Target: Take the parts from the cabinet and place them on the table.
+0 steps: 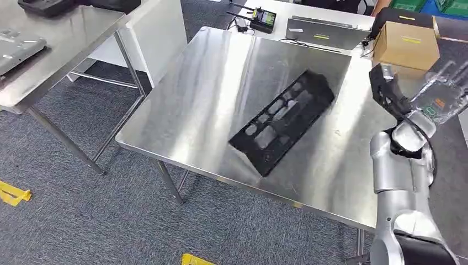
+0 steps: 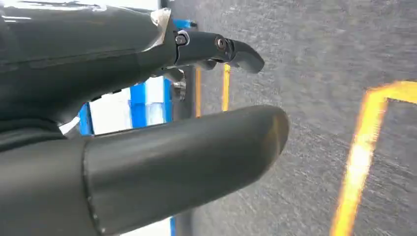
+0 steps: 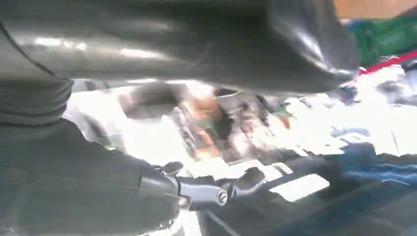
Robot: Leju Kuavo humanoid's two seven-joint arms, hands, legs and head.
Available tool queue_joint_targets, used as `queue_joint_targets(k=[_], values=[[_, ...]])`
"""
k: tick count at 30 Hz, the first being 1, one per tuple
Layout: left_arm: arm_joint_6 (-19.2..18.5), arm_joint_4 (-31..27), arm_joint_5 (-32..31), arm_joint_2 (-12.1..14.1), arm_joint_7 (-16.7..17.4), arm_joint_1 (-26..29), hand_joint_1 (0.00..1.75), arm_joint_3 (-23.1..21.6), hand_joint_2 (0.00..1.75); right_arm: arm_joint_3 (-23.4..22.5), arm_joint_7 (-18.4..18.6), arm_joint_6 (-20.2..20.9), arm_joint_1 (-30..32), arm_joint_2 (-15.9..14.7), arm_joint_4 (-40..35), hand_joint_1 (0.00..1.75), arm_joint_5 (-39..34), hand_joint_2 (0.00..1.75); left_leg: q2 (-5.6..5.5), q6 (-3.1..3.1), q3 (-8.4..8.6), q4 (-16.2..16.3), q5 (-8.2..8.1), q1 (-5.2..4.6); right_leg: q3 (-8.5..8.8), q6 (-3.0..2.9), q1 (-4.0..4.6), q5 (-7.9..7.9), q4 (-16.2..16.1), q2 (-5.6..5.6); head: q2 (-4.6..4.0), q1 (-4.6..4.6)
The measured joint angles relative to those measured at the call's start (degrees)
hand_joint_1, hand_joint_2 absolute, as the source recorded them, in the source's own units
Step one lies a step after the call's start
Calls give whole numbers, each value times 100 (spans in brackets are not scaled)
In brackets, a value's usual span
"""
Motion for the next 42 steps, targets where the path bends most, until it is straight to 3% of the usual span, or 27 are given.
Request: queue_joint_targets(k=[2, 3, 4, 5, 6, 8, 10, 25, 27, 29, 30, 31, 33, 35, 39, 42], values=[[-57, 0, 26, 11, 44, -33, 0, -15, 0, 121, -198, 718, -136, -223, 427, 0, -371, 0, -29, 1, -10, -1, 2, 4, 17, -1, -2, -1, 0, -31, 0, 9], [-57, 0, 50, 24, 76, -14, 0, -17, 0, 156, -294, 610, -141, -247, 529, 0, -866, 0, -27, 0, -10, 0, 4, 3, 7, -1, -2, 0, 0, -28, 0, 11], [-61, 0, 50, 42, 74, 11, 0, -13, 0, 167, -160, 237, -141, -260, 586, 0, -1293, 0, -20, 0, -23, -1, 3, 1, 8, 1, -6, 5, 2, -24, 0, 2], [-59, 0, 52, 44, 74, 6, 0, -13, 0, 303, 99, -177, -108, -242, 620, 0, -1352, 0, -19, 2, -9, 0, 3, 0, 9, 2, -5, 6, 1, -21, 0, 2], [-57, 0, 57, 44, 76, 6, 0, -13, 0, 392, 92, -301, -79, -249, 634, 0, -1347, 0, -19, 2, -7, 1, 4, 0, 5, 2, -5, 5, 1, -20, 0, 4], [-61, 2, 59, 46, 85, -6, 0, -13, 0, 367, -411, 102, -122, -225, 748, 0, -1303, 0, -17, 2, -2, 1, 4, 2, 8, 2, -1, 5, 1, -17, 0, 2], [-66, 2, 57, 44, 85, -17, 0, -17, 0, 313, -589, 250, -138, -234, 927, 0, -1215, 0, -24, 3, -8, 1, 7, 3, 7, 1, -2, 5, 1, -28, 0, 4], [-66, 2, 57, 68, 89, -15, 0, -17, 0, 206, -676, 302, -217, -238, 1313, 0, -1150, 0, -21, 2, -10, 1, 7, 2, 5, 2, -2, 5, 1, -24, 0, 4], [-55, 2, 72, 66, 89, -15, 0, -17, 0, 149, -880, 98, -213, -196, 1313, 0, -1295, 0, -22, 2, -12, 1, 7, 3, 7, 2, -2, 5, 2, -24, 0, 4], [-39, 2, 109, 59, 61, -15, 0, -17, 0, -147, -1041, -376, -88, 49, 1017, 0, -998, 0, -22, 2, -9, 1, 7, 5, 7, 1, -1, 4, 2, -24, 0, 2], [-31, 2, 144, 48, 28, -12, 0, -17, 0, -199, -1225, -504, 8, 172, 790, 0, -882, 0, -24, 2, -12, 0, 7, 7, 9, 1, 1, 4, 2, -25, 0, 4], [-11, 2, 205, 44, 9, -8, 0, -15, 0, -233, -1699, -522, 116, 314, 535, 0, -1128, 0, -22, 1, -11, 0, 7, 9, 6, 0, 4, 4, 2, -24, 0, 4], [24, 2, 308, 31, -18, -4, 0, 2, 0, -406, -2907, -517, 508, 672, -220, 0, -2196, 0, -19, -1, -7, 0, 6, 14, 6, -3, 15, 0, 2, -21, 0, 2], [74, 2, 421, 9, -37, 5, 0, 59, 0, -509, -3747, -515, 1072, 1068, -1138, 0, -3209, 0, -41, -2, -10, 0, 5, 22, 8, -12, 21, -9, 2, -43, 0, 2], [112, 2, 490, -44, -29, 114, 0, 164, 0, -542, -4871, -526, 2372, 1761, -2882, 0, -4495, 0, -57, -19, -14, -1, -7, 30, 7, -27, 24, -21, 2, -56, 0, 2], [116, 2, 490, -85, 0, 163, 0, 199, 0, -542, -5297, -495, 3179, 2022, -4076, 0, -5124, 0, -54, -22, -17, -2, -13, 28, 4, -28, 21, -25, 1, -52, 0, 4]])
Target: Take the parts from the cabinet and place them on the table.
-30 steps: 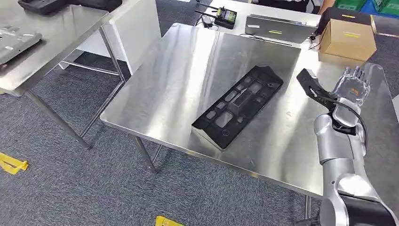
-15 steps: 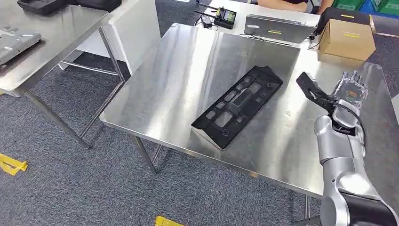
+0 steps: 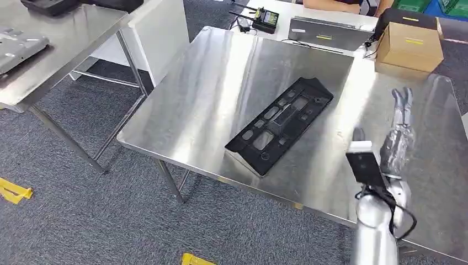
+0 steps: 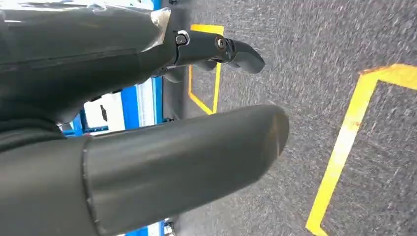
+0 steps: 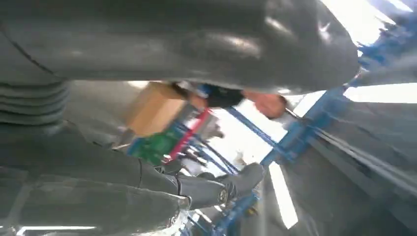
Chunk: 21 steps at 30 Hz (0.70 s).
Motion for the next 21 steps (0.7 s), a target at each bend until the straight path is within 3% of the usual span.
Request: queue_joint_targets(k=[2, 4, 5, 6, 7, 8, 9, 10, 12, 14, 15, 16, 17, 19, 20, 21], values=[[393, -11, 123, -42, -349, 13, 0, 37, 0, -20, -129, -51, 433, 31, -643, 0, -379, 0, 7, -2, 17, 1, -7, -4, -9, 3, -1, -2, -5, 12, 0, 0], [2032, -17, 464, -282, -1585, 7, 0, 175, 0, -101, -400, -96, 1212, 44, -1777, 0, -1183, 0, -34, 16, 14, 0, -21, -19, 31, 24, -21, -32, -6, -35, 0, 2], [3133, 2, 531, -451, -1929, 5, 0, 243, 0, -107, -417, -50, 1367, 46, -2144, 0, -1318, 0, -30, 21, 1, 7, -38, -38, 32, 32, -37, -20, -9, -27, 0, 0], [4315, 26, 605, -585, -1972, -27, 0, 306, 0, -111, -387, 0, 1391, 48, -2441, 0, -1315, 0, 15, 25, 13, 12, -46, -37, 26, 37, -56, -15, -8, 4, 0, 0], [5108, 72, 666, -685, -1930, -84, 0, 365, 0, -90, -375, 2, 1420, 41, -2627, 0, -1259, 0, 57, 35, 28, 15, -58, -39, 32, 41, -57, -10, -8, 38, 0, -4], [5694, 109, 719, -759, -1895, -137, 0, 426, 0, -33, -382, -70, 1489, 30, -2788, 0, -1179, 0, 70, 47, 41, 22, -68, -43, 43, 43, -59, -10, -9, 50, 0, -2], [5933, 129, 754, -837, -1871, -153, 0, 472, 0, 35, -391, -167, 1554, 22, -2884, 0, -1120, 0, 71, 57, 44, 33, -74, -45, 50, 45, -63, -9, -9, 51, 0, -2], [5859, 142, 780, -872, -1856, -156, 0, 509, 0, 107, -393, -272, 1591, 8, -2945, 0, -1092, 0, 71, 64, 42, 46, -79, -46, 52, 52, -64, -6, -9, 51, 0, -2], [5192, 149, 866, -907, -1821, -160, 0, 608, 0, 256, -391, -545, 1672, -72, -3022, 0, -1119, 0, 60, 90, 32, 65, -86, -54, 61, 77, -72, 5, -14, 50, 0, -2], [4981, 159, 911, -951, -1790, -157, 0, 675, 0, 382, -358, -732, 1720, -181, -3028, 0, -1225, 0, 39, 146, 34, 48, -38, -67, 90, 131, -70, 45, -38, 34, 0, -4], [4938, 168, 922, -975, -1782, -161, 0, 702, 0, 426, -330, -830, 1730, -245, -3022, 0, -1304, 0, 49, 196, 70, -31, 44, 20, 57, 140, -84, -12, 2, 64, 0, -2], [4922, 173, 920, -1001, -1781, -173, 0, 704, 0, 450, -330, -918, 1754, -291, -3010, 0, -1355, 0, 50, 211, 56, -50, 69, 12, -3, 115, -89, -156, 134, 161, 0, 2], [4901, 175, 905, -999, -1773, -184, 0, 704, 0, 472, -323, -988, 1779, -358, -2998, 0, -1398, 0, 45, 236, 30, -49, 85, 28, -147, 65, -90, -402, 510, 240, 0, 15], [4874, 181, 885, -1012, -1768, -184, 0, 704, 0, 507, -314, -1043, 1817, -437, -2954, 0, -1418, 0, 40, 244, -15, -46, 107, 27, -499, 46, -97, -777, 1401, 293, 0, 13], [4868, 190, 885, -1012, -1760, -182, 0, 704, 0, 522, -312, -1060, 1839, -461, -2923, 0, -1431, 0, 37, 228, -33, -44, 118, 27, -600, 85, -99, -850, 1702, 294, 0, 13], [4861, 192, 885, -1014, -1757, -181, 0, 704, 0, 527, -299, -1095, 1858, -488, -2908, 0, -1446, 0, 37, 211, -44, -43, 130, 37, -549, 137, -109, -808, 1673, 293, 0, 13]])
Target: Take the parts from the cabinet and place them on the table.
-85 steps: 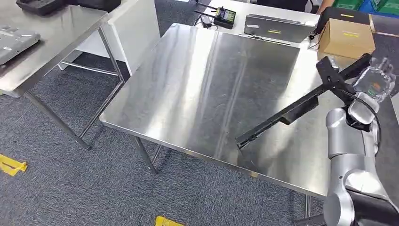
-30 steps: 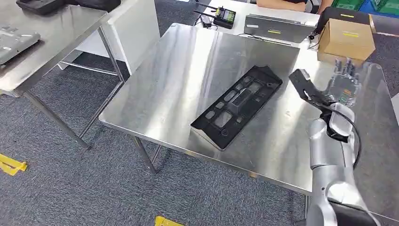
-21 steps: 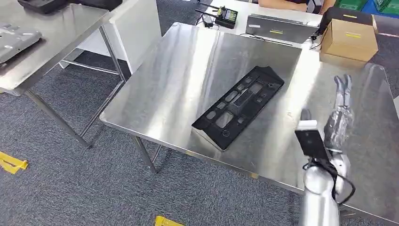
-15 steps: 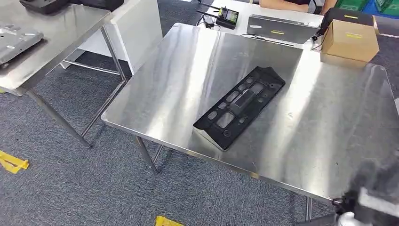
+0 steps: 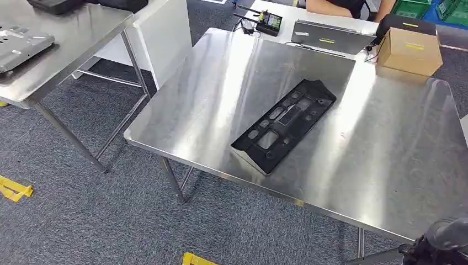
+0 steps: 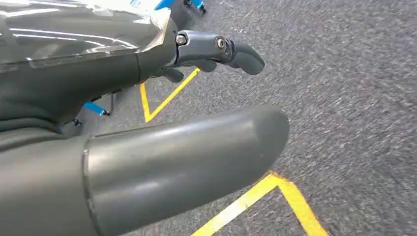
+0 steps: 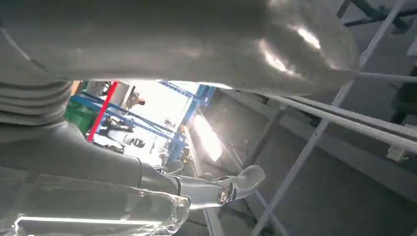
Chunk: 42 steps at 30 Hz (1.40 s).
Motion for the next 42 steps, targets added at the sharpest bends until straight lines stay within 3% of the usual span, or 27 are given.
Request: queue_joint_targets(k=[2, 3, 4, 5, 8, 9, 11, 13, 14, 16, 18, 19, 20, 22, 24, 26, 28, 29, 30, 32, 33, 35, 38, 39, 40, 41, 42], values=[[-33, 0, -9, -4, -2, -2, 0, 2, 0, 0, 35, -81, 59, -46, 15, 0, -13, 0, -1, -38, -10, 10, 19, 35, 442, 148, -40, 303, -745, -10, 0, 2], [-70, 0, -9, 0, -15, -3, 0, 0, 0, 0, 50, -116, 115, -68, 20, 0, -24, 0, -2, -75, -12, 34, 19, 49, 835, 225, -71, 499, -1431, -63, 0, 2], [-107, 0, -7, 29, -28, -3, 0, 2, 0, 0, 57, -122, 149, -74, 26, 0, -42, 0, -2, -120, -28, 55, 18, 37, 995, 201, -74, 442, -1753, -139, 0, 9], [-175, 0, 22, 42, -64, -8, 0, 0, 0, -4, 70, -120, 225, -83, 35, 0, -72, 0, -12, -169, -49, 74, 28, 12, 996, 116, 29, 565, -1640, -53, 0, -7], [-405, 0, 131, 144, -221, -11, 0, 9, 0, -26, 68, -28, 341, -85, 68, 0, -160, 0, 14, -249, -55, 96, 69, 25, 908, 10, 7, 534, -1657, -14, 0, -18], [-475, -2, 171, 199, -273, -7, 0, 26, 0, -31, 59, -6, 363, -81, 81, 0, -166, 0, -48, -306, -92, 131, 14, 68, 842, -84, -69, 583, -1676, 8, 0, -24], [-571, -2, 199, 293, -354, -3, 0, 48, 0, -39, 52, 35, 383, -61, 111, 0, -201, 0, -344, -334, -313, 620, -509, 79, 767, -244, -33, 656, -1674, 25, 0, -33], [-702, -2, 260, 394, -507, 14, 0, 72, 0, -44, 46, 129, 396, -15, 153, 0, -219, 0, -448, -339, -650, 1577, -1048, 83, 646, -335, 20, 735, -1669, 42, 0, -42], [-778, -2, 288, 441, -590, 24, 0, 83, 0, -63, 44, 168, 413, 13, 177, 0, -214, 0, -451, -334, -700, 1840, -1127, 84, 599, -342, 44, 773, -1668, 57, 0, -39], [-872, -2, 308, 507, -665, 39, 0, 87, 0, -114, 44, 236, 436, 92, 192, 0, -188, 0, -451, -311, -419, 1556, -890, 89, 518, -316, 61, 845, -1663, 92, 0, -42], [-905, -2, 330, 562, -699, 40, 0, 90, 0, -173, 44, 267, 451, 169, 192, 0, -157, 0, -482, -286, 265, 528, -511, 102, 468, -276, 60, 914, -1657, 126, 0, -46], [-911, -2, 332, 579, -702, 35, 0, 90, 0, -188, 44, 276, 452, 188, 192, 0, -155, 0, -556, -276, 554, 100, -520, 113, 449, -236, 67, 941, -1653, 133, 0, -46], [-920, -2, 332, 599, -704, 41, 0, 90, 0, -203, 44, 276, 449, 206, 192, 0, -149, 0, -586, -266, 574, 34, -474, 77, 423, -186, 97, 987, -1652, 147, 0, -33], [-922, -4, 332, 616, -704, 49, 0, 92, 0, -208, 35, 280, 460, 230, 192, 0, -142, 0, -567, -230, 502, 38, -444, 22, 410, -94, 82, 1069, -1668, 154, 0, -40], [-922, -4, 337, 632, -706, 55, 0, 94, 0, -241, 35, 280, 480, 243, 192, 0, -142, 0, -499, -86, 391, -31, -300, 52, 350, -17, 85, 1096, -1647, 162, 0, -28], [-920, -9, 339, 651, -706, 59, 0, 96, 0, -269, 35, 280, 487, 247, 194, 0, -142, 0, -444, -4, 250, -32, -206, 16, 130, -160, 68, 572, -1182, 107, 0, -28], [-920, -11, 337, 667, -706, 74, 0, 109, 0, -286, 35, 280, 489, 254, 205, 0, -142, 0, -378, 10, 90, -29, -88, -11, -87, -228, 75, 15, -270, 104, 0, -33], [-920, -11, 337, 669, -706, 75, 0, 122, 0, -289, 35, 280, 490, 256, 216, 0, -142, 0, -353, 12, 12, -25, -30, -27, -121, -199, 76, -58, 38, 104, 0, -33], [-916, -11, 337, 669, -706, 76, 0, 131, 0, -291, 35, 295, 489, 262, 229, 0, -142, 0, -325, 11, -72, -22, 28, -43, -51, -150, 79, 2, 140, 103, 0, -33], [-896, -11, 343, 660, -706, 76, 0, 136, 0, -330, 48, 367, 476, 302, 232, 0, -142, 0, -292, 1, -175, -11, 132, -55, 456, -49, 111, 332, -379, 96, 0, -35], [-883, -11, 348, 651, -706, 73, 0, 138, 0, -359, 55, 422, 463, 332, 232, 0, -142, 0, -287, -15, -212, -11, 185, -60, 912, -56, 140, 435, -992, 80, 0, -37], [-835, -11, 363, 627, -717, 69, 0, 144, 0, -437, 55, 542, 410, 382, 229, 0, -114, 0, -271, -55, -264, 4, 273, -90, 1554, -177, 230, 296, -1980, 24, 2, -41], [-811, -11, 369, 612, -732, 72, 0, 157, 0, -533, 55, 621, 422, 472, 234, 0, -116, 0, -259, -134, -311, -29, 438, -78, 1443, -229, 247, 324, -2032, 31, 0, -66], [-802, -13, 383, 612, -739, 76, 0, 166, 0, -564, 52, 643, 416, 510, 234, 0, -127, 0, -272, -164, -366, -20, 413, -88, 1426, -294, 112, 401, -2092, 26, 0, -74], [-800, -13, 398, 610, -754, 81, 0, 170, 0, -597, 50, 693, 408, 553, 232, 0, -129, 0, -356, -211, -426, 118, 181, -68, 1407, -338, 116, 455, -2088, 19, 0, -85], [-798, -13, 415, 612, -765, 83, 0, 173, 0, -625, 48, 730, 417, 582, 234, 0, -146, 0, -411, -243, -535, 468, -187, -40, 1341, -420, 110, 507, -2082, 8, 0, -116], [-798, -13, 424, 616, -774, 94, 0, 177, 0, -643, 46, 758, 417, 603, 232, 0, -153, 0, -438, -277, -659, 900, -487, -18, 1294, -436, 114, 551, -2080, 4, 0, -125]])
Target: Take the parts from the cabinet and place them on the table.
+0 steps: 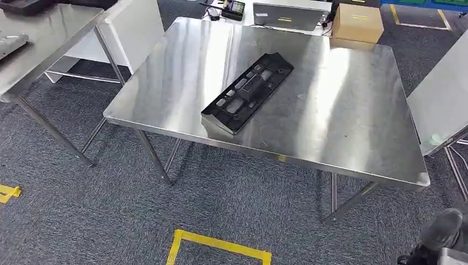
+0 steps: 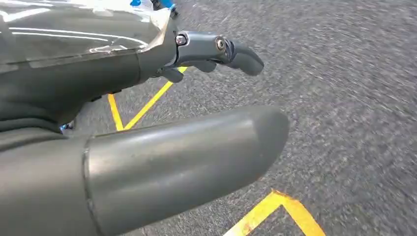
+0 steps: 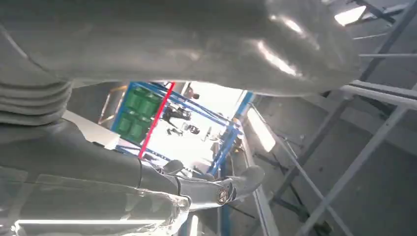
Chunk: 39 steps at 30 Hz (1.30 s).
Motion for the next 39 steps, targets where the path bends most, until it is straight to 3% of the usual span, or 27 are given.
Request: queue_joint_targets(k=[1, 2, 3, 4, 6, 7, 8, 11, 12, 13, 15, 17, 19, 21, 23, 26, 27, 28, 29, 31, 33, 34, 35, 36, 37, 38, 39], values=[[0, 0, 2, -2, -11, 8, 0, 2, 0, -26, -2, 35, -3, 37, 0, 0, -15, 0, -15, -34, -120, 439, -216, 21, -52, -2, 6, 48, 8, -1, 0, 0], [2, 0, 20, -11, -15, 8, 0, 4, 0, -81, -2, 55, 5, 77, 2, 0, -40, 0, -16, -66, -189, 798, -282, 49, -120, 18, 7, 86, 25, 0, 0, 0], [9, 0, 35, -15, -15, 8, 0, 4, 0, -131, -2, 74, 4, 116, 2, 0, -68, 0, -15, -90, -134, 861, -191, 80, -177, 49, 5, 109, 56, 1, 0, -4], [22, 0, 44, -15, -15, 8, 0, 7, 0, -175, -2, 101, 4, 146, 2, 0, -85, 0, -14, -116, 59, 644, 5, 122, -237, 54, -9, 132, 94, 1, 0, -15], [46, 0, 48, -15, -15, 4, 0, 9, 0, -256, -2, 140, 4, 194, 2, 0, -96, 0, -14, -170, 643, -252, 335, 188, -326, 101, -43, 161, 161, 11, 0, -24], [50, 0, 48, -24, -15, -1, 0, 9, 0, -284, -7, 140, 1, 212, -2, 0, -96, 0, -38, -220, 919, -719, 303, 226, -388, 119, -17, 168, 209, 13, 0, -57], [59, 0, 50, -24, -15, 1, 0, 9, 0, -310, -11, 142, -3, 218, -7, 0, -96, 0, -109, -195, 993, -876, 306, 159, -457, 167, -4, 201, 257, 15, 0, -88], [79, 0, 55, -26, -15, 0, 0, 11, 0, -369, -20, 151, 8, 256, -7, 0, -96, 0, -101, -143, 893, -875, 335, 111, -529, 330, -31, 313, 250, 32, 0, -83], [81, 0, 57, -24, -15, 4, 0, 11, 0, -387, -22, 151, 7, 264, -7, 0, -96, 0, -66, -45, 838, -941, 393, 153, -578, 358, -17, 250, 289, 32, 0, -83], [83, -2, 57, -24, -15, -4, 0, 11, 0, -402, -24, 151, 7, 271, -7, 0, -96, 0, -57, 38, 791, -938, 443, 122, -714, 318, -38, 69, 450, 29, 0, -74], [85, -4, 57, -13, -15, -5, 0, 11, 0, -413, -24, 151, 4, 273, -7, 0, -96, 0, -33, 154, 656, -945, 507, 96, -1039, 216, -40, -454, 1312, 31, 0, -55], [216, -4, 177, -7, 94, -4, 0, 50, 0, -407, 24, 260, -29, 304, 52, 0, -46, 0, 4, 208, 531, -943, 595, 53, -1276, 240, -36, -700, 2118, 31, 0, -57], [319, -4, 249, 2, 166, -4, 0, 129, 0, -358, 26, 271, -133, 358, 275, 0, 35, 0, 42, 210, 448, -943, 676, 36, -1078, 321, -24, -505, 2035, 31, 0, -55], [323, -4, 282, 0, 184, -5, 0, 164, 0, -336, 4, 243, -186, 391, 411, 0, 70, 0, 42, 194, 379, -941, 765, 31, -397, 357, 7, -163, 1053, 30, 0, -55], [354, -2, 291, -15, 206, -20, 0, 199, 0, -282, -2, 217, -294, 400, 498, 0, 76, 0, -45, 121, 323, -931, 846, 20, 306, 196, 76, -260, 70, 226, 0, -59], [426, -2, 310, -7, 271, -48, 0, 240, 0, -236, 13, 164, -315, 400, 687, 0, 39, 0, -97, 29, 294, -978, 998, 26, 208, 159, 136, -261, -15, 134, 0, -63], [472, -2, 339, -7, 311, -40, 0, 254, 0, -203, 22, 140, -346, 409, 767, 0, 24, 0, -130, -1, 267, -963, 1006, 18, 188, 105, 24, -173, -70, 83, 0, -55], [520, -2, 347, -5, 334, -33, 0, 269, 0, -177, 26, 121, -386, 417, 841, 0, 11, 0, -118, -16, 196, -844, 852, 37, 179, 92, -16, -140, -67, 31, 0, -61], [562, -2, 352, -2, 352, -32, 0, 295, 0, -153, 26, 103, -408, 417, 938, 0, -9, 0, -92, -45, 85, -512, 505, 57, 146, 6, -18, -112, -66, -17, 0, -70], [603, -2, 358, 4, 361, -26, 0, 321, 0, -111, 26, 79, -434, 417, 1120, 0, -72, 0, -92, -118, -229, 411, -15, 76, 114, -10, -5, -92, -58, -141, 0, -65], [616, -2, 409, -13, 310, -5, 0, 332, 0, -85, 26, 29, -507, 417, 1327, 0, -112, 0, -82, -183, -335, 886, -60, 123, 69, 6, -7, -83, -15, -264, 0, -66], [623, -2, 411, -18, 280, 5, 0, 332, 0, -79, 24, -2, -534, 417, 1431, 0, -127, 0, -44, -213, -199, 725, 63, 164, 55, 9, -16, -86, 12, -326, 0, -65], [634, -2, 417, -18, 273, 11, 0, 334, 0, -74, 20, -26, -555, 417, 1527, 0, -149, 0, 24, -254, 85, 299, 264, 213, 47, 14, -33, -91, 40, -388, 0, -66], [658, -2, 417, -18, 273, 9, 0, 334, 0, -74, 20, -52, -575, 415, 1615, 0, -158, 0, 152, -300, 413, -230, 450, 250, 42, 66, -53, -122, 84, -444, 0, -66], [686, 0, 417, -44, 278, 4, 0, 332, 0, -74, 15, -76, -603, 406, 1668, 0, -157, 0, 430, -355, 666, -676, 464, 276, 63, 131, 15, -161, 166, -501, 0, -74], [715, -2, 417, -50, 297, -13, 0, 332, 0, -74, 15, -87, -599, 393, 1703, 0, -155, 0, 472, -294, 682, -688, 454, 179, -64, 168, 4, -174, 220, -527, 0, -107], [739, 2, 420, -42, 330, -7, 0, 334, 0, -57, 11, -87, -635, 391, 1760, 0, -142, 0, 417, -197, 581, -632, 491, 169, -39, 203, 57, -177, 228, -578, 0, -43]])
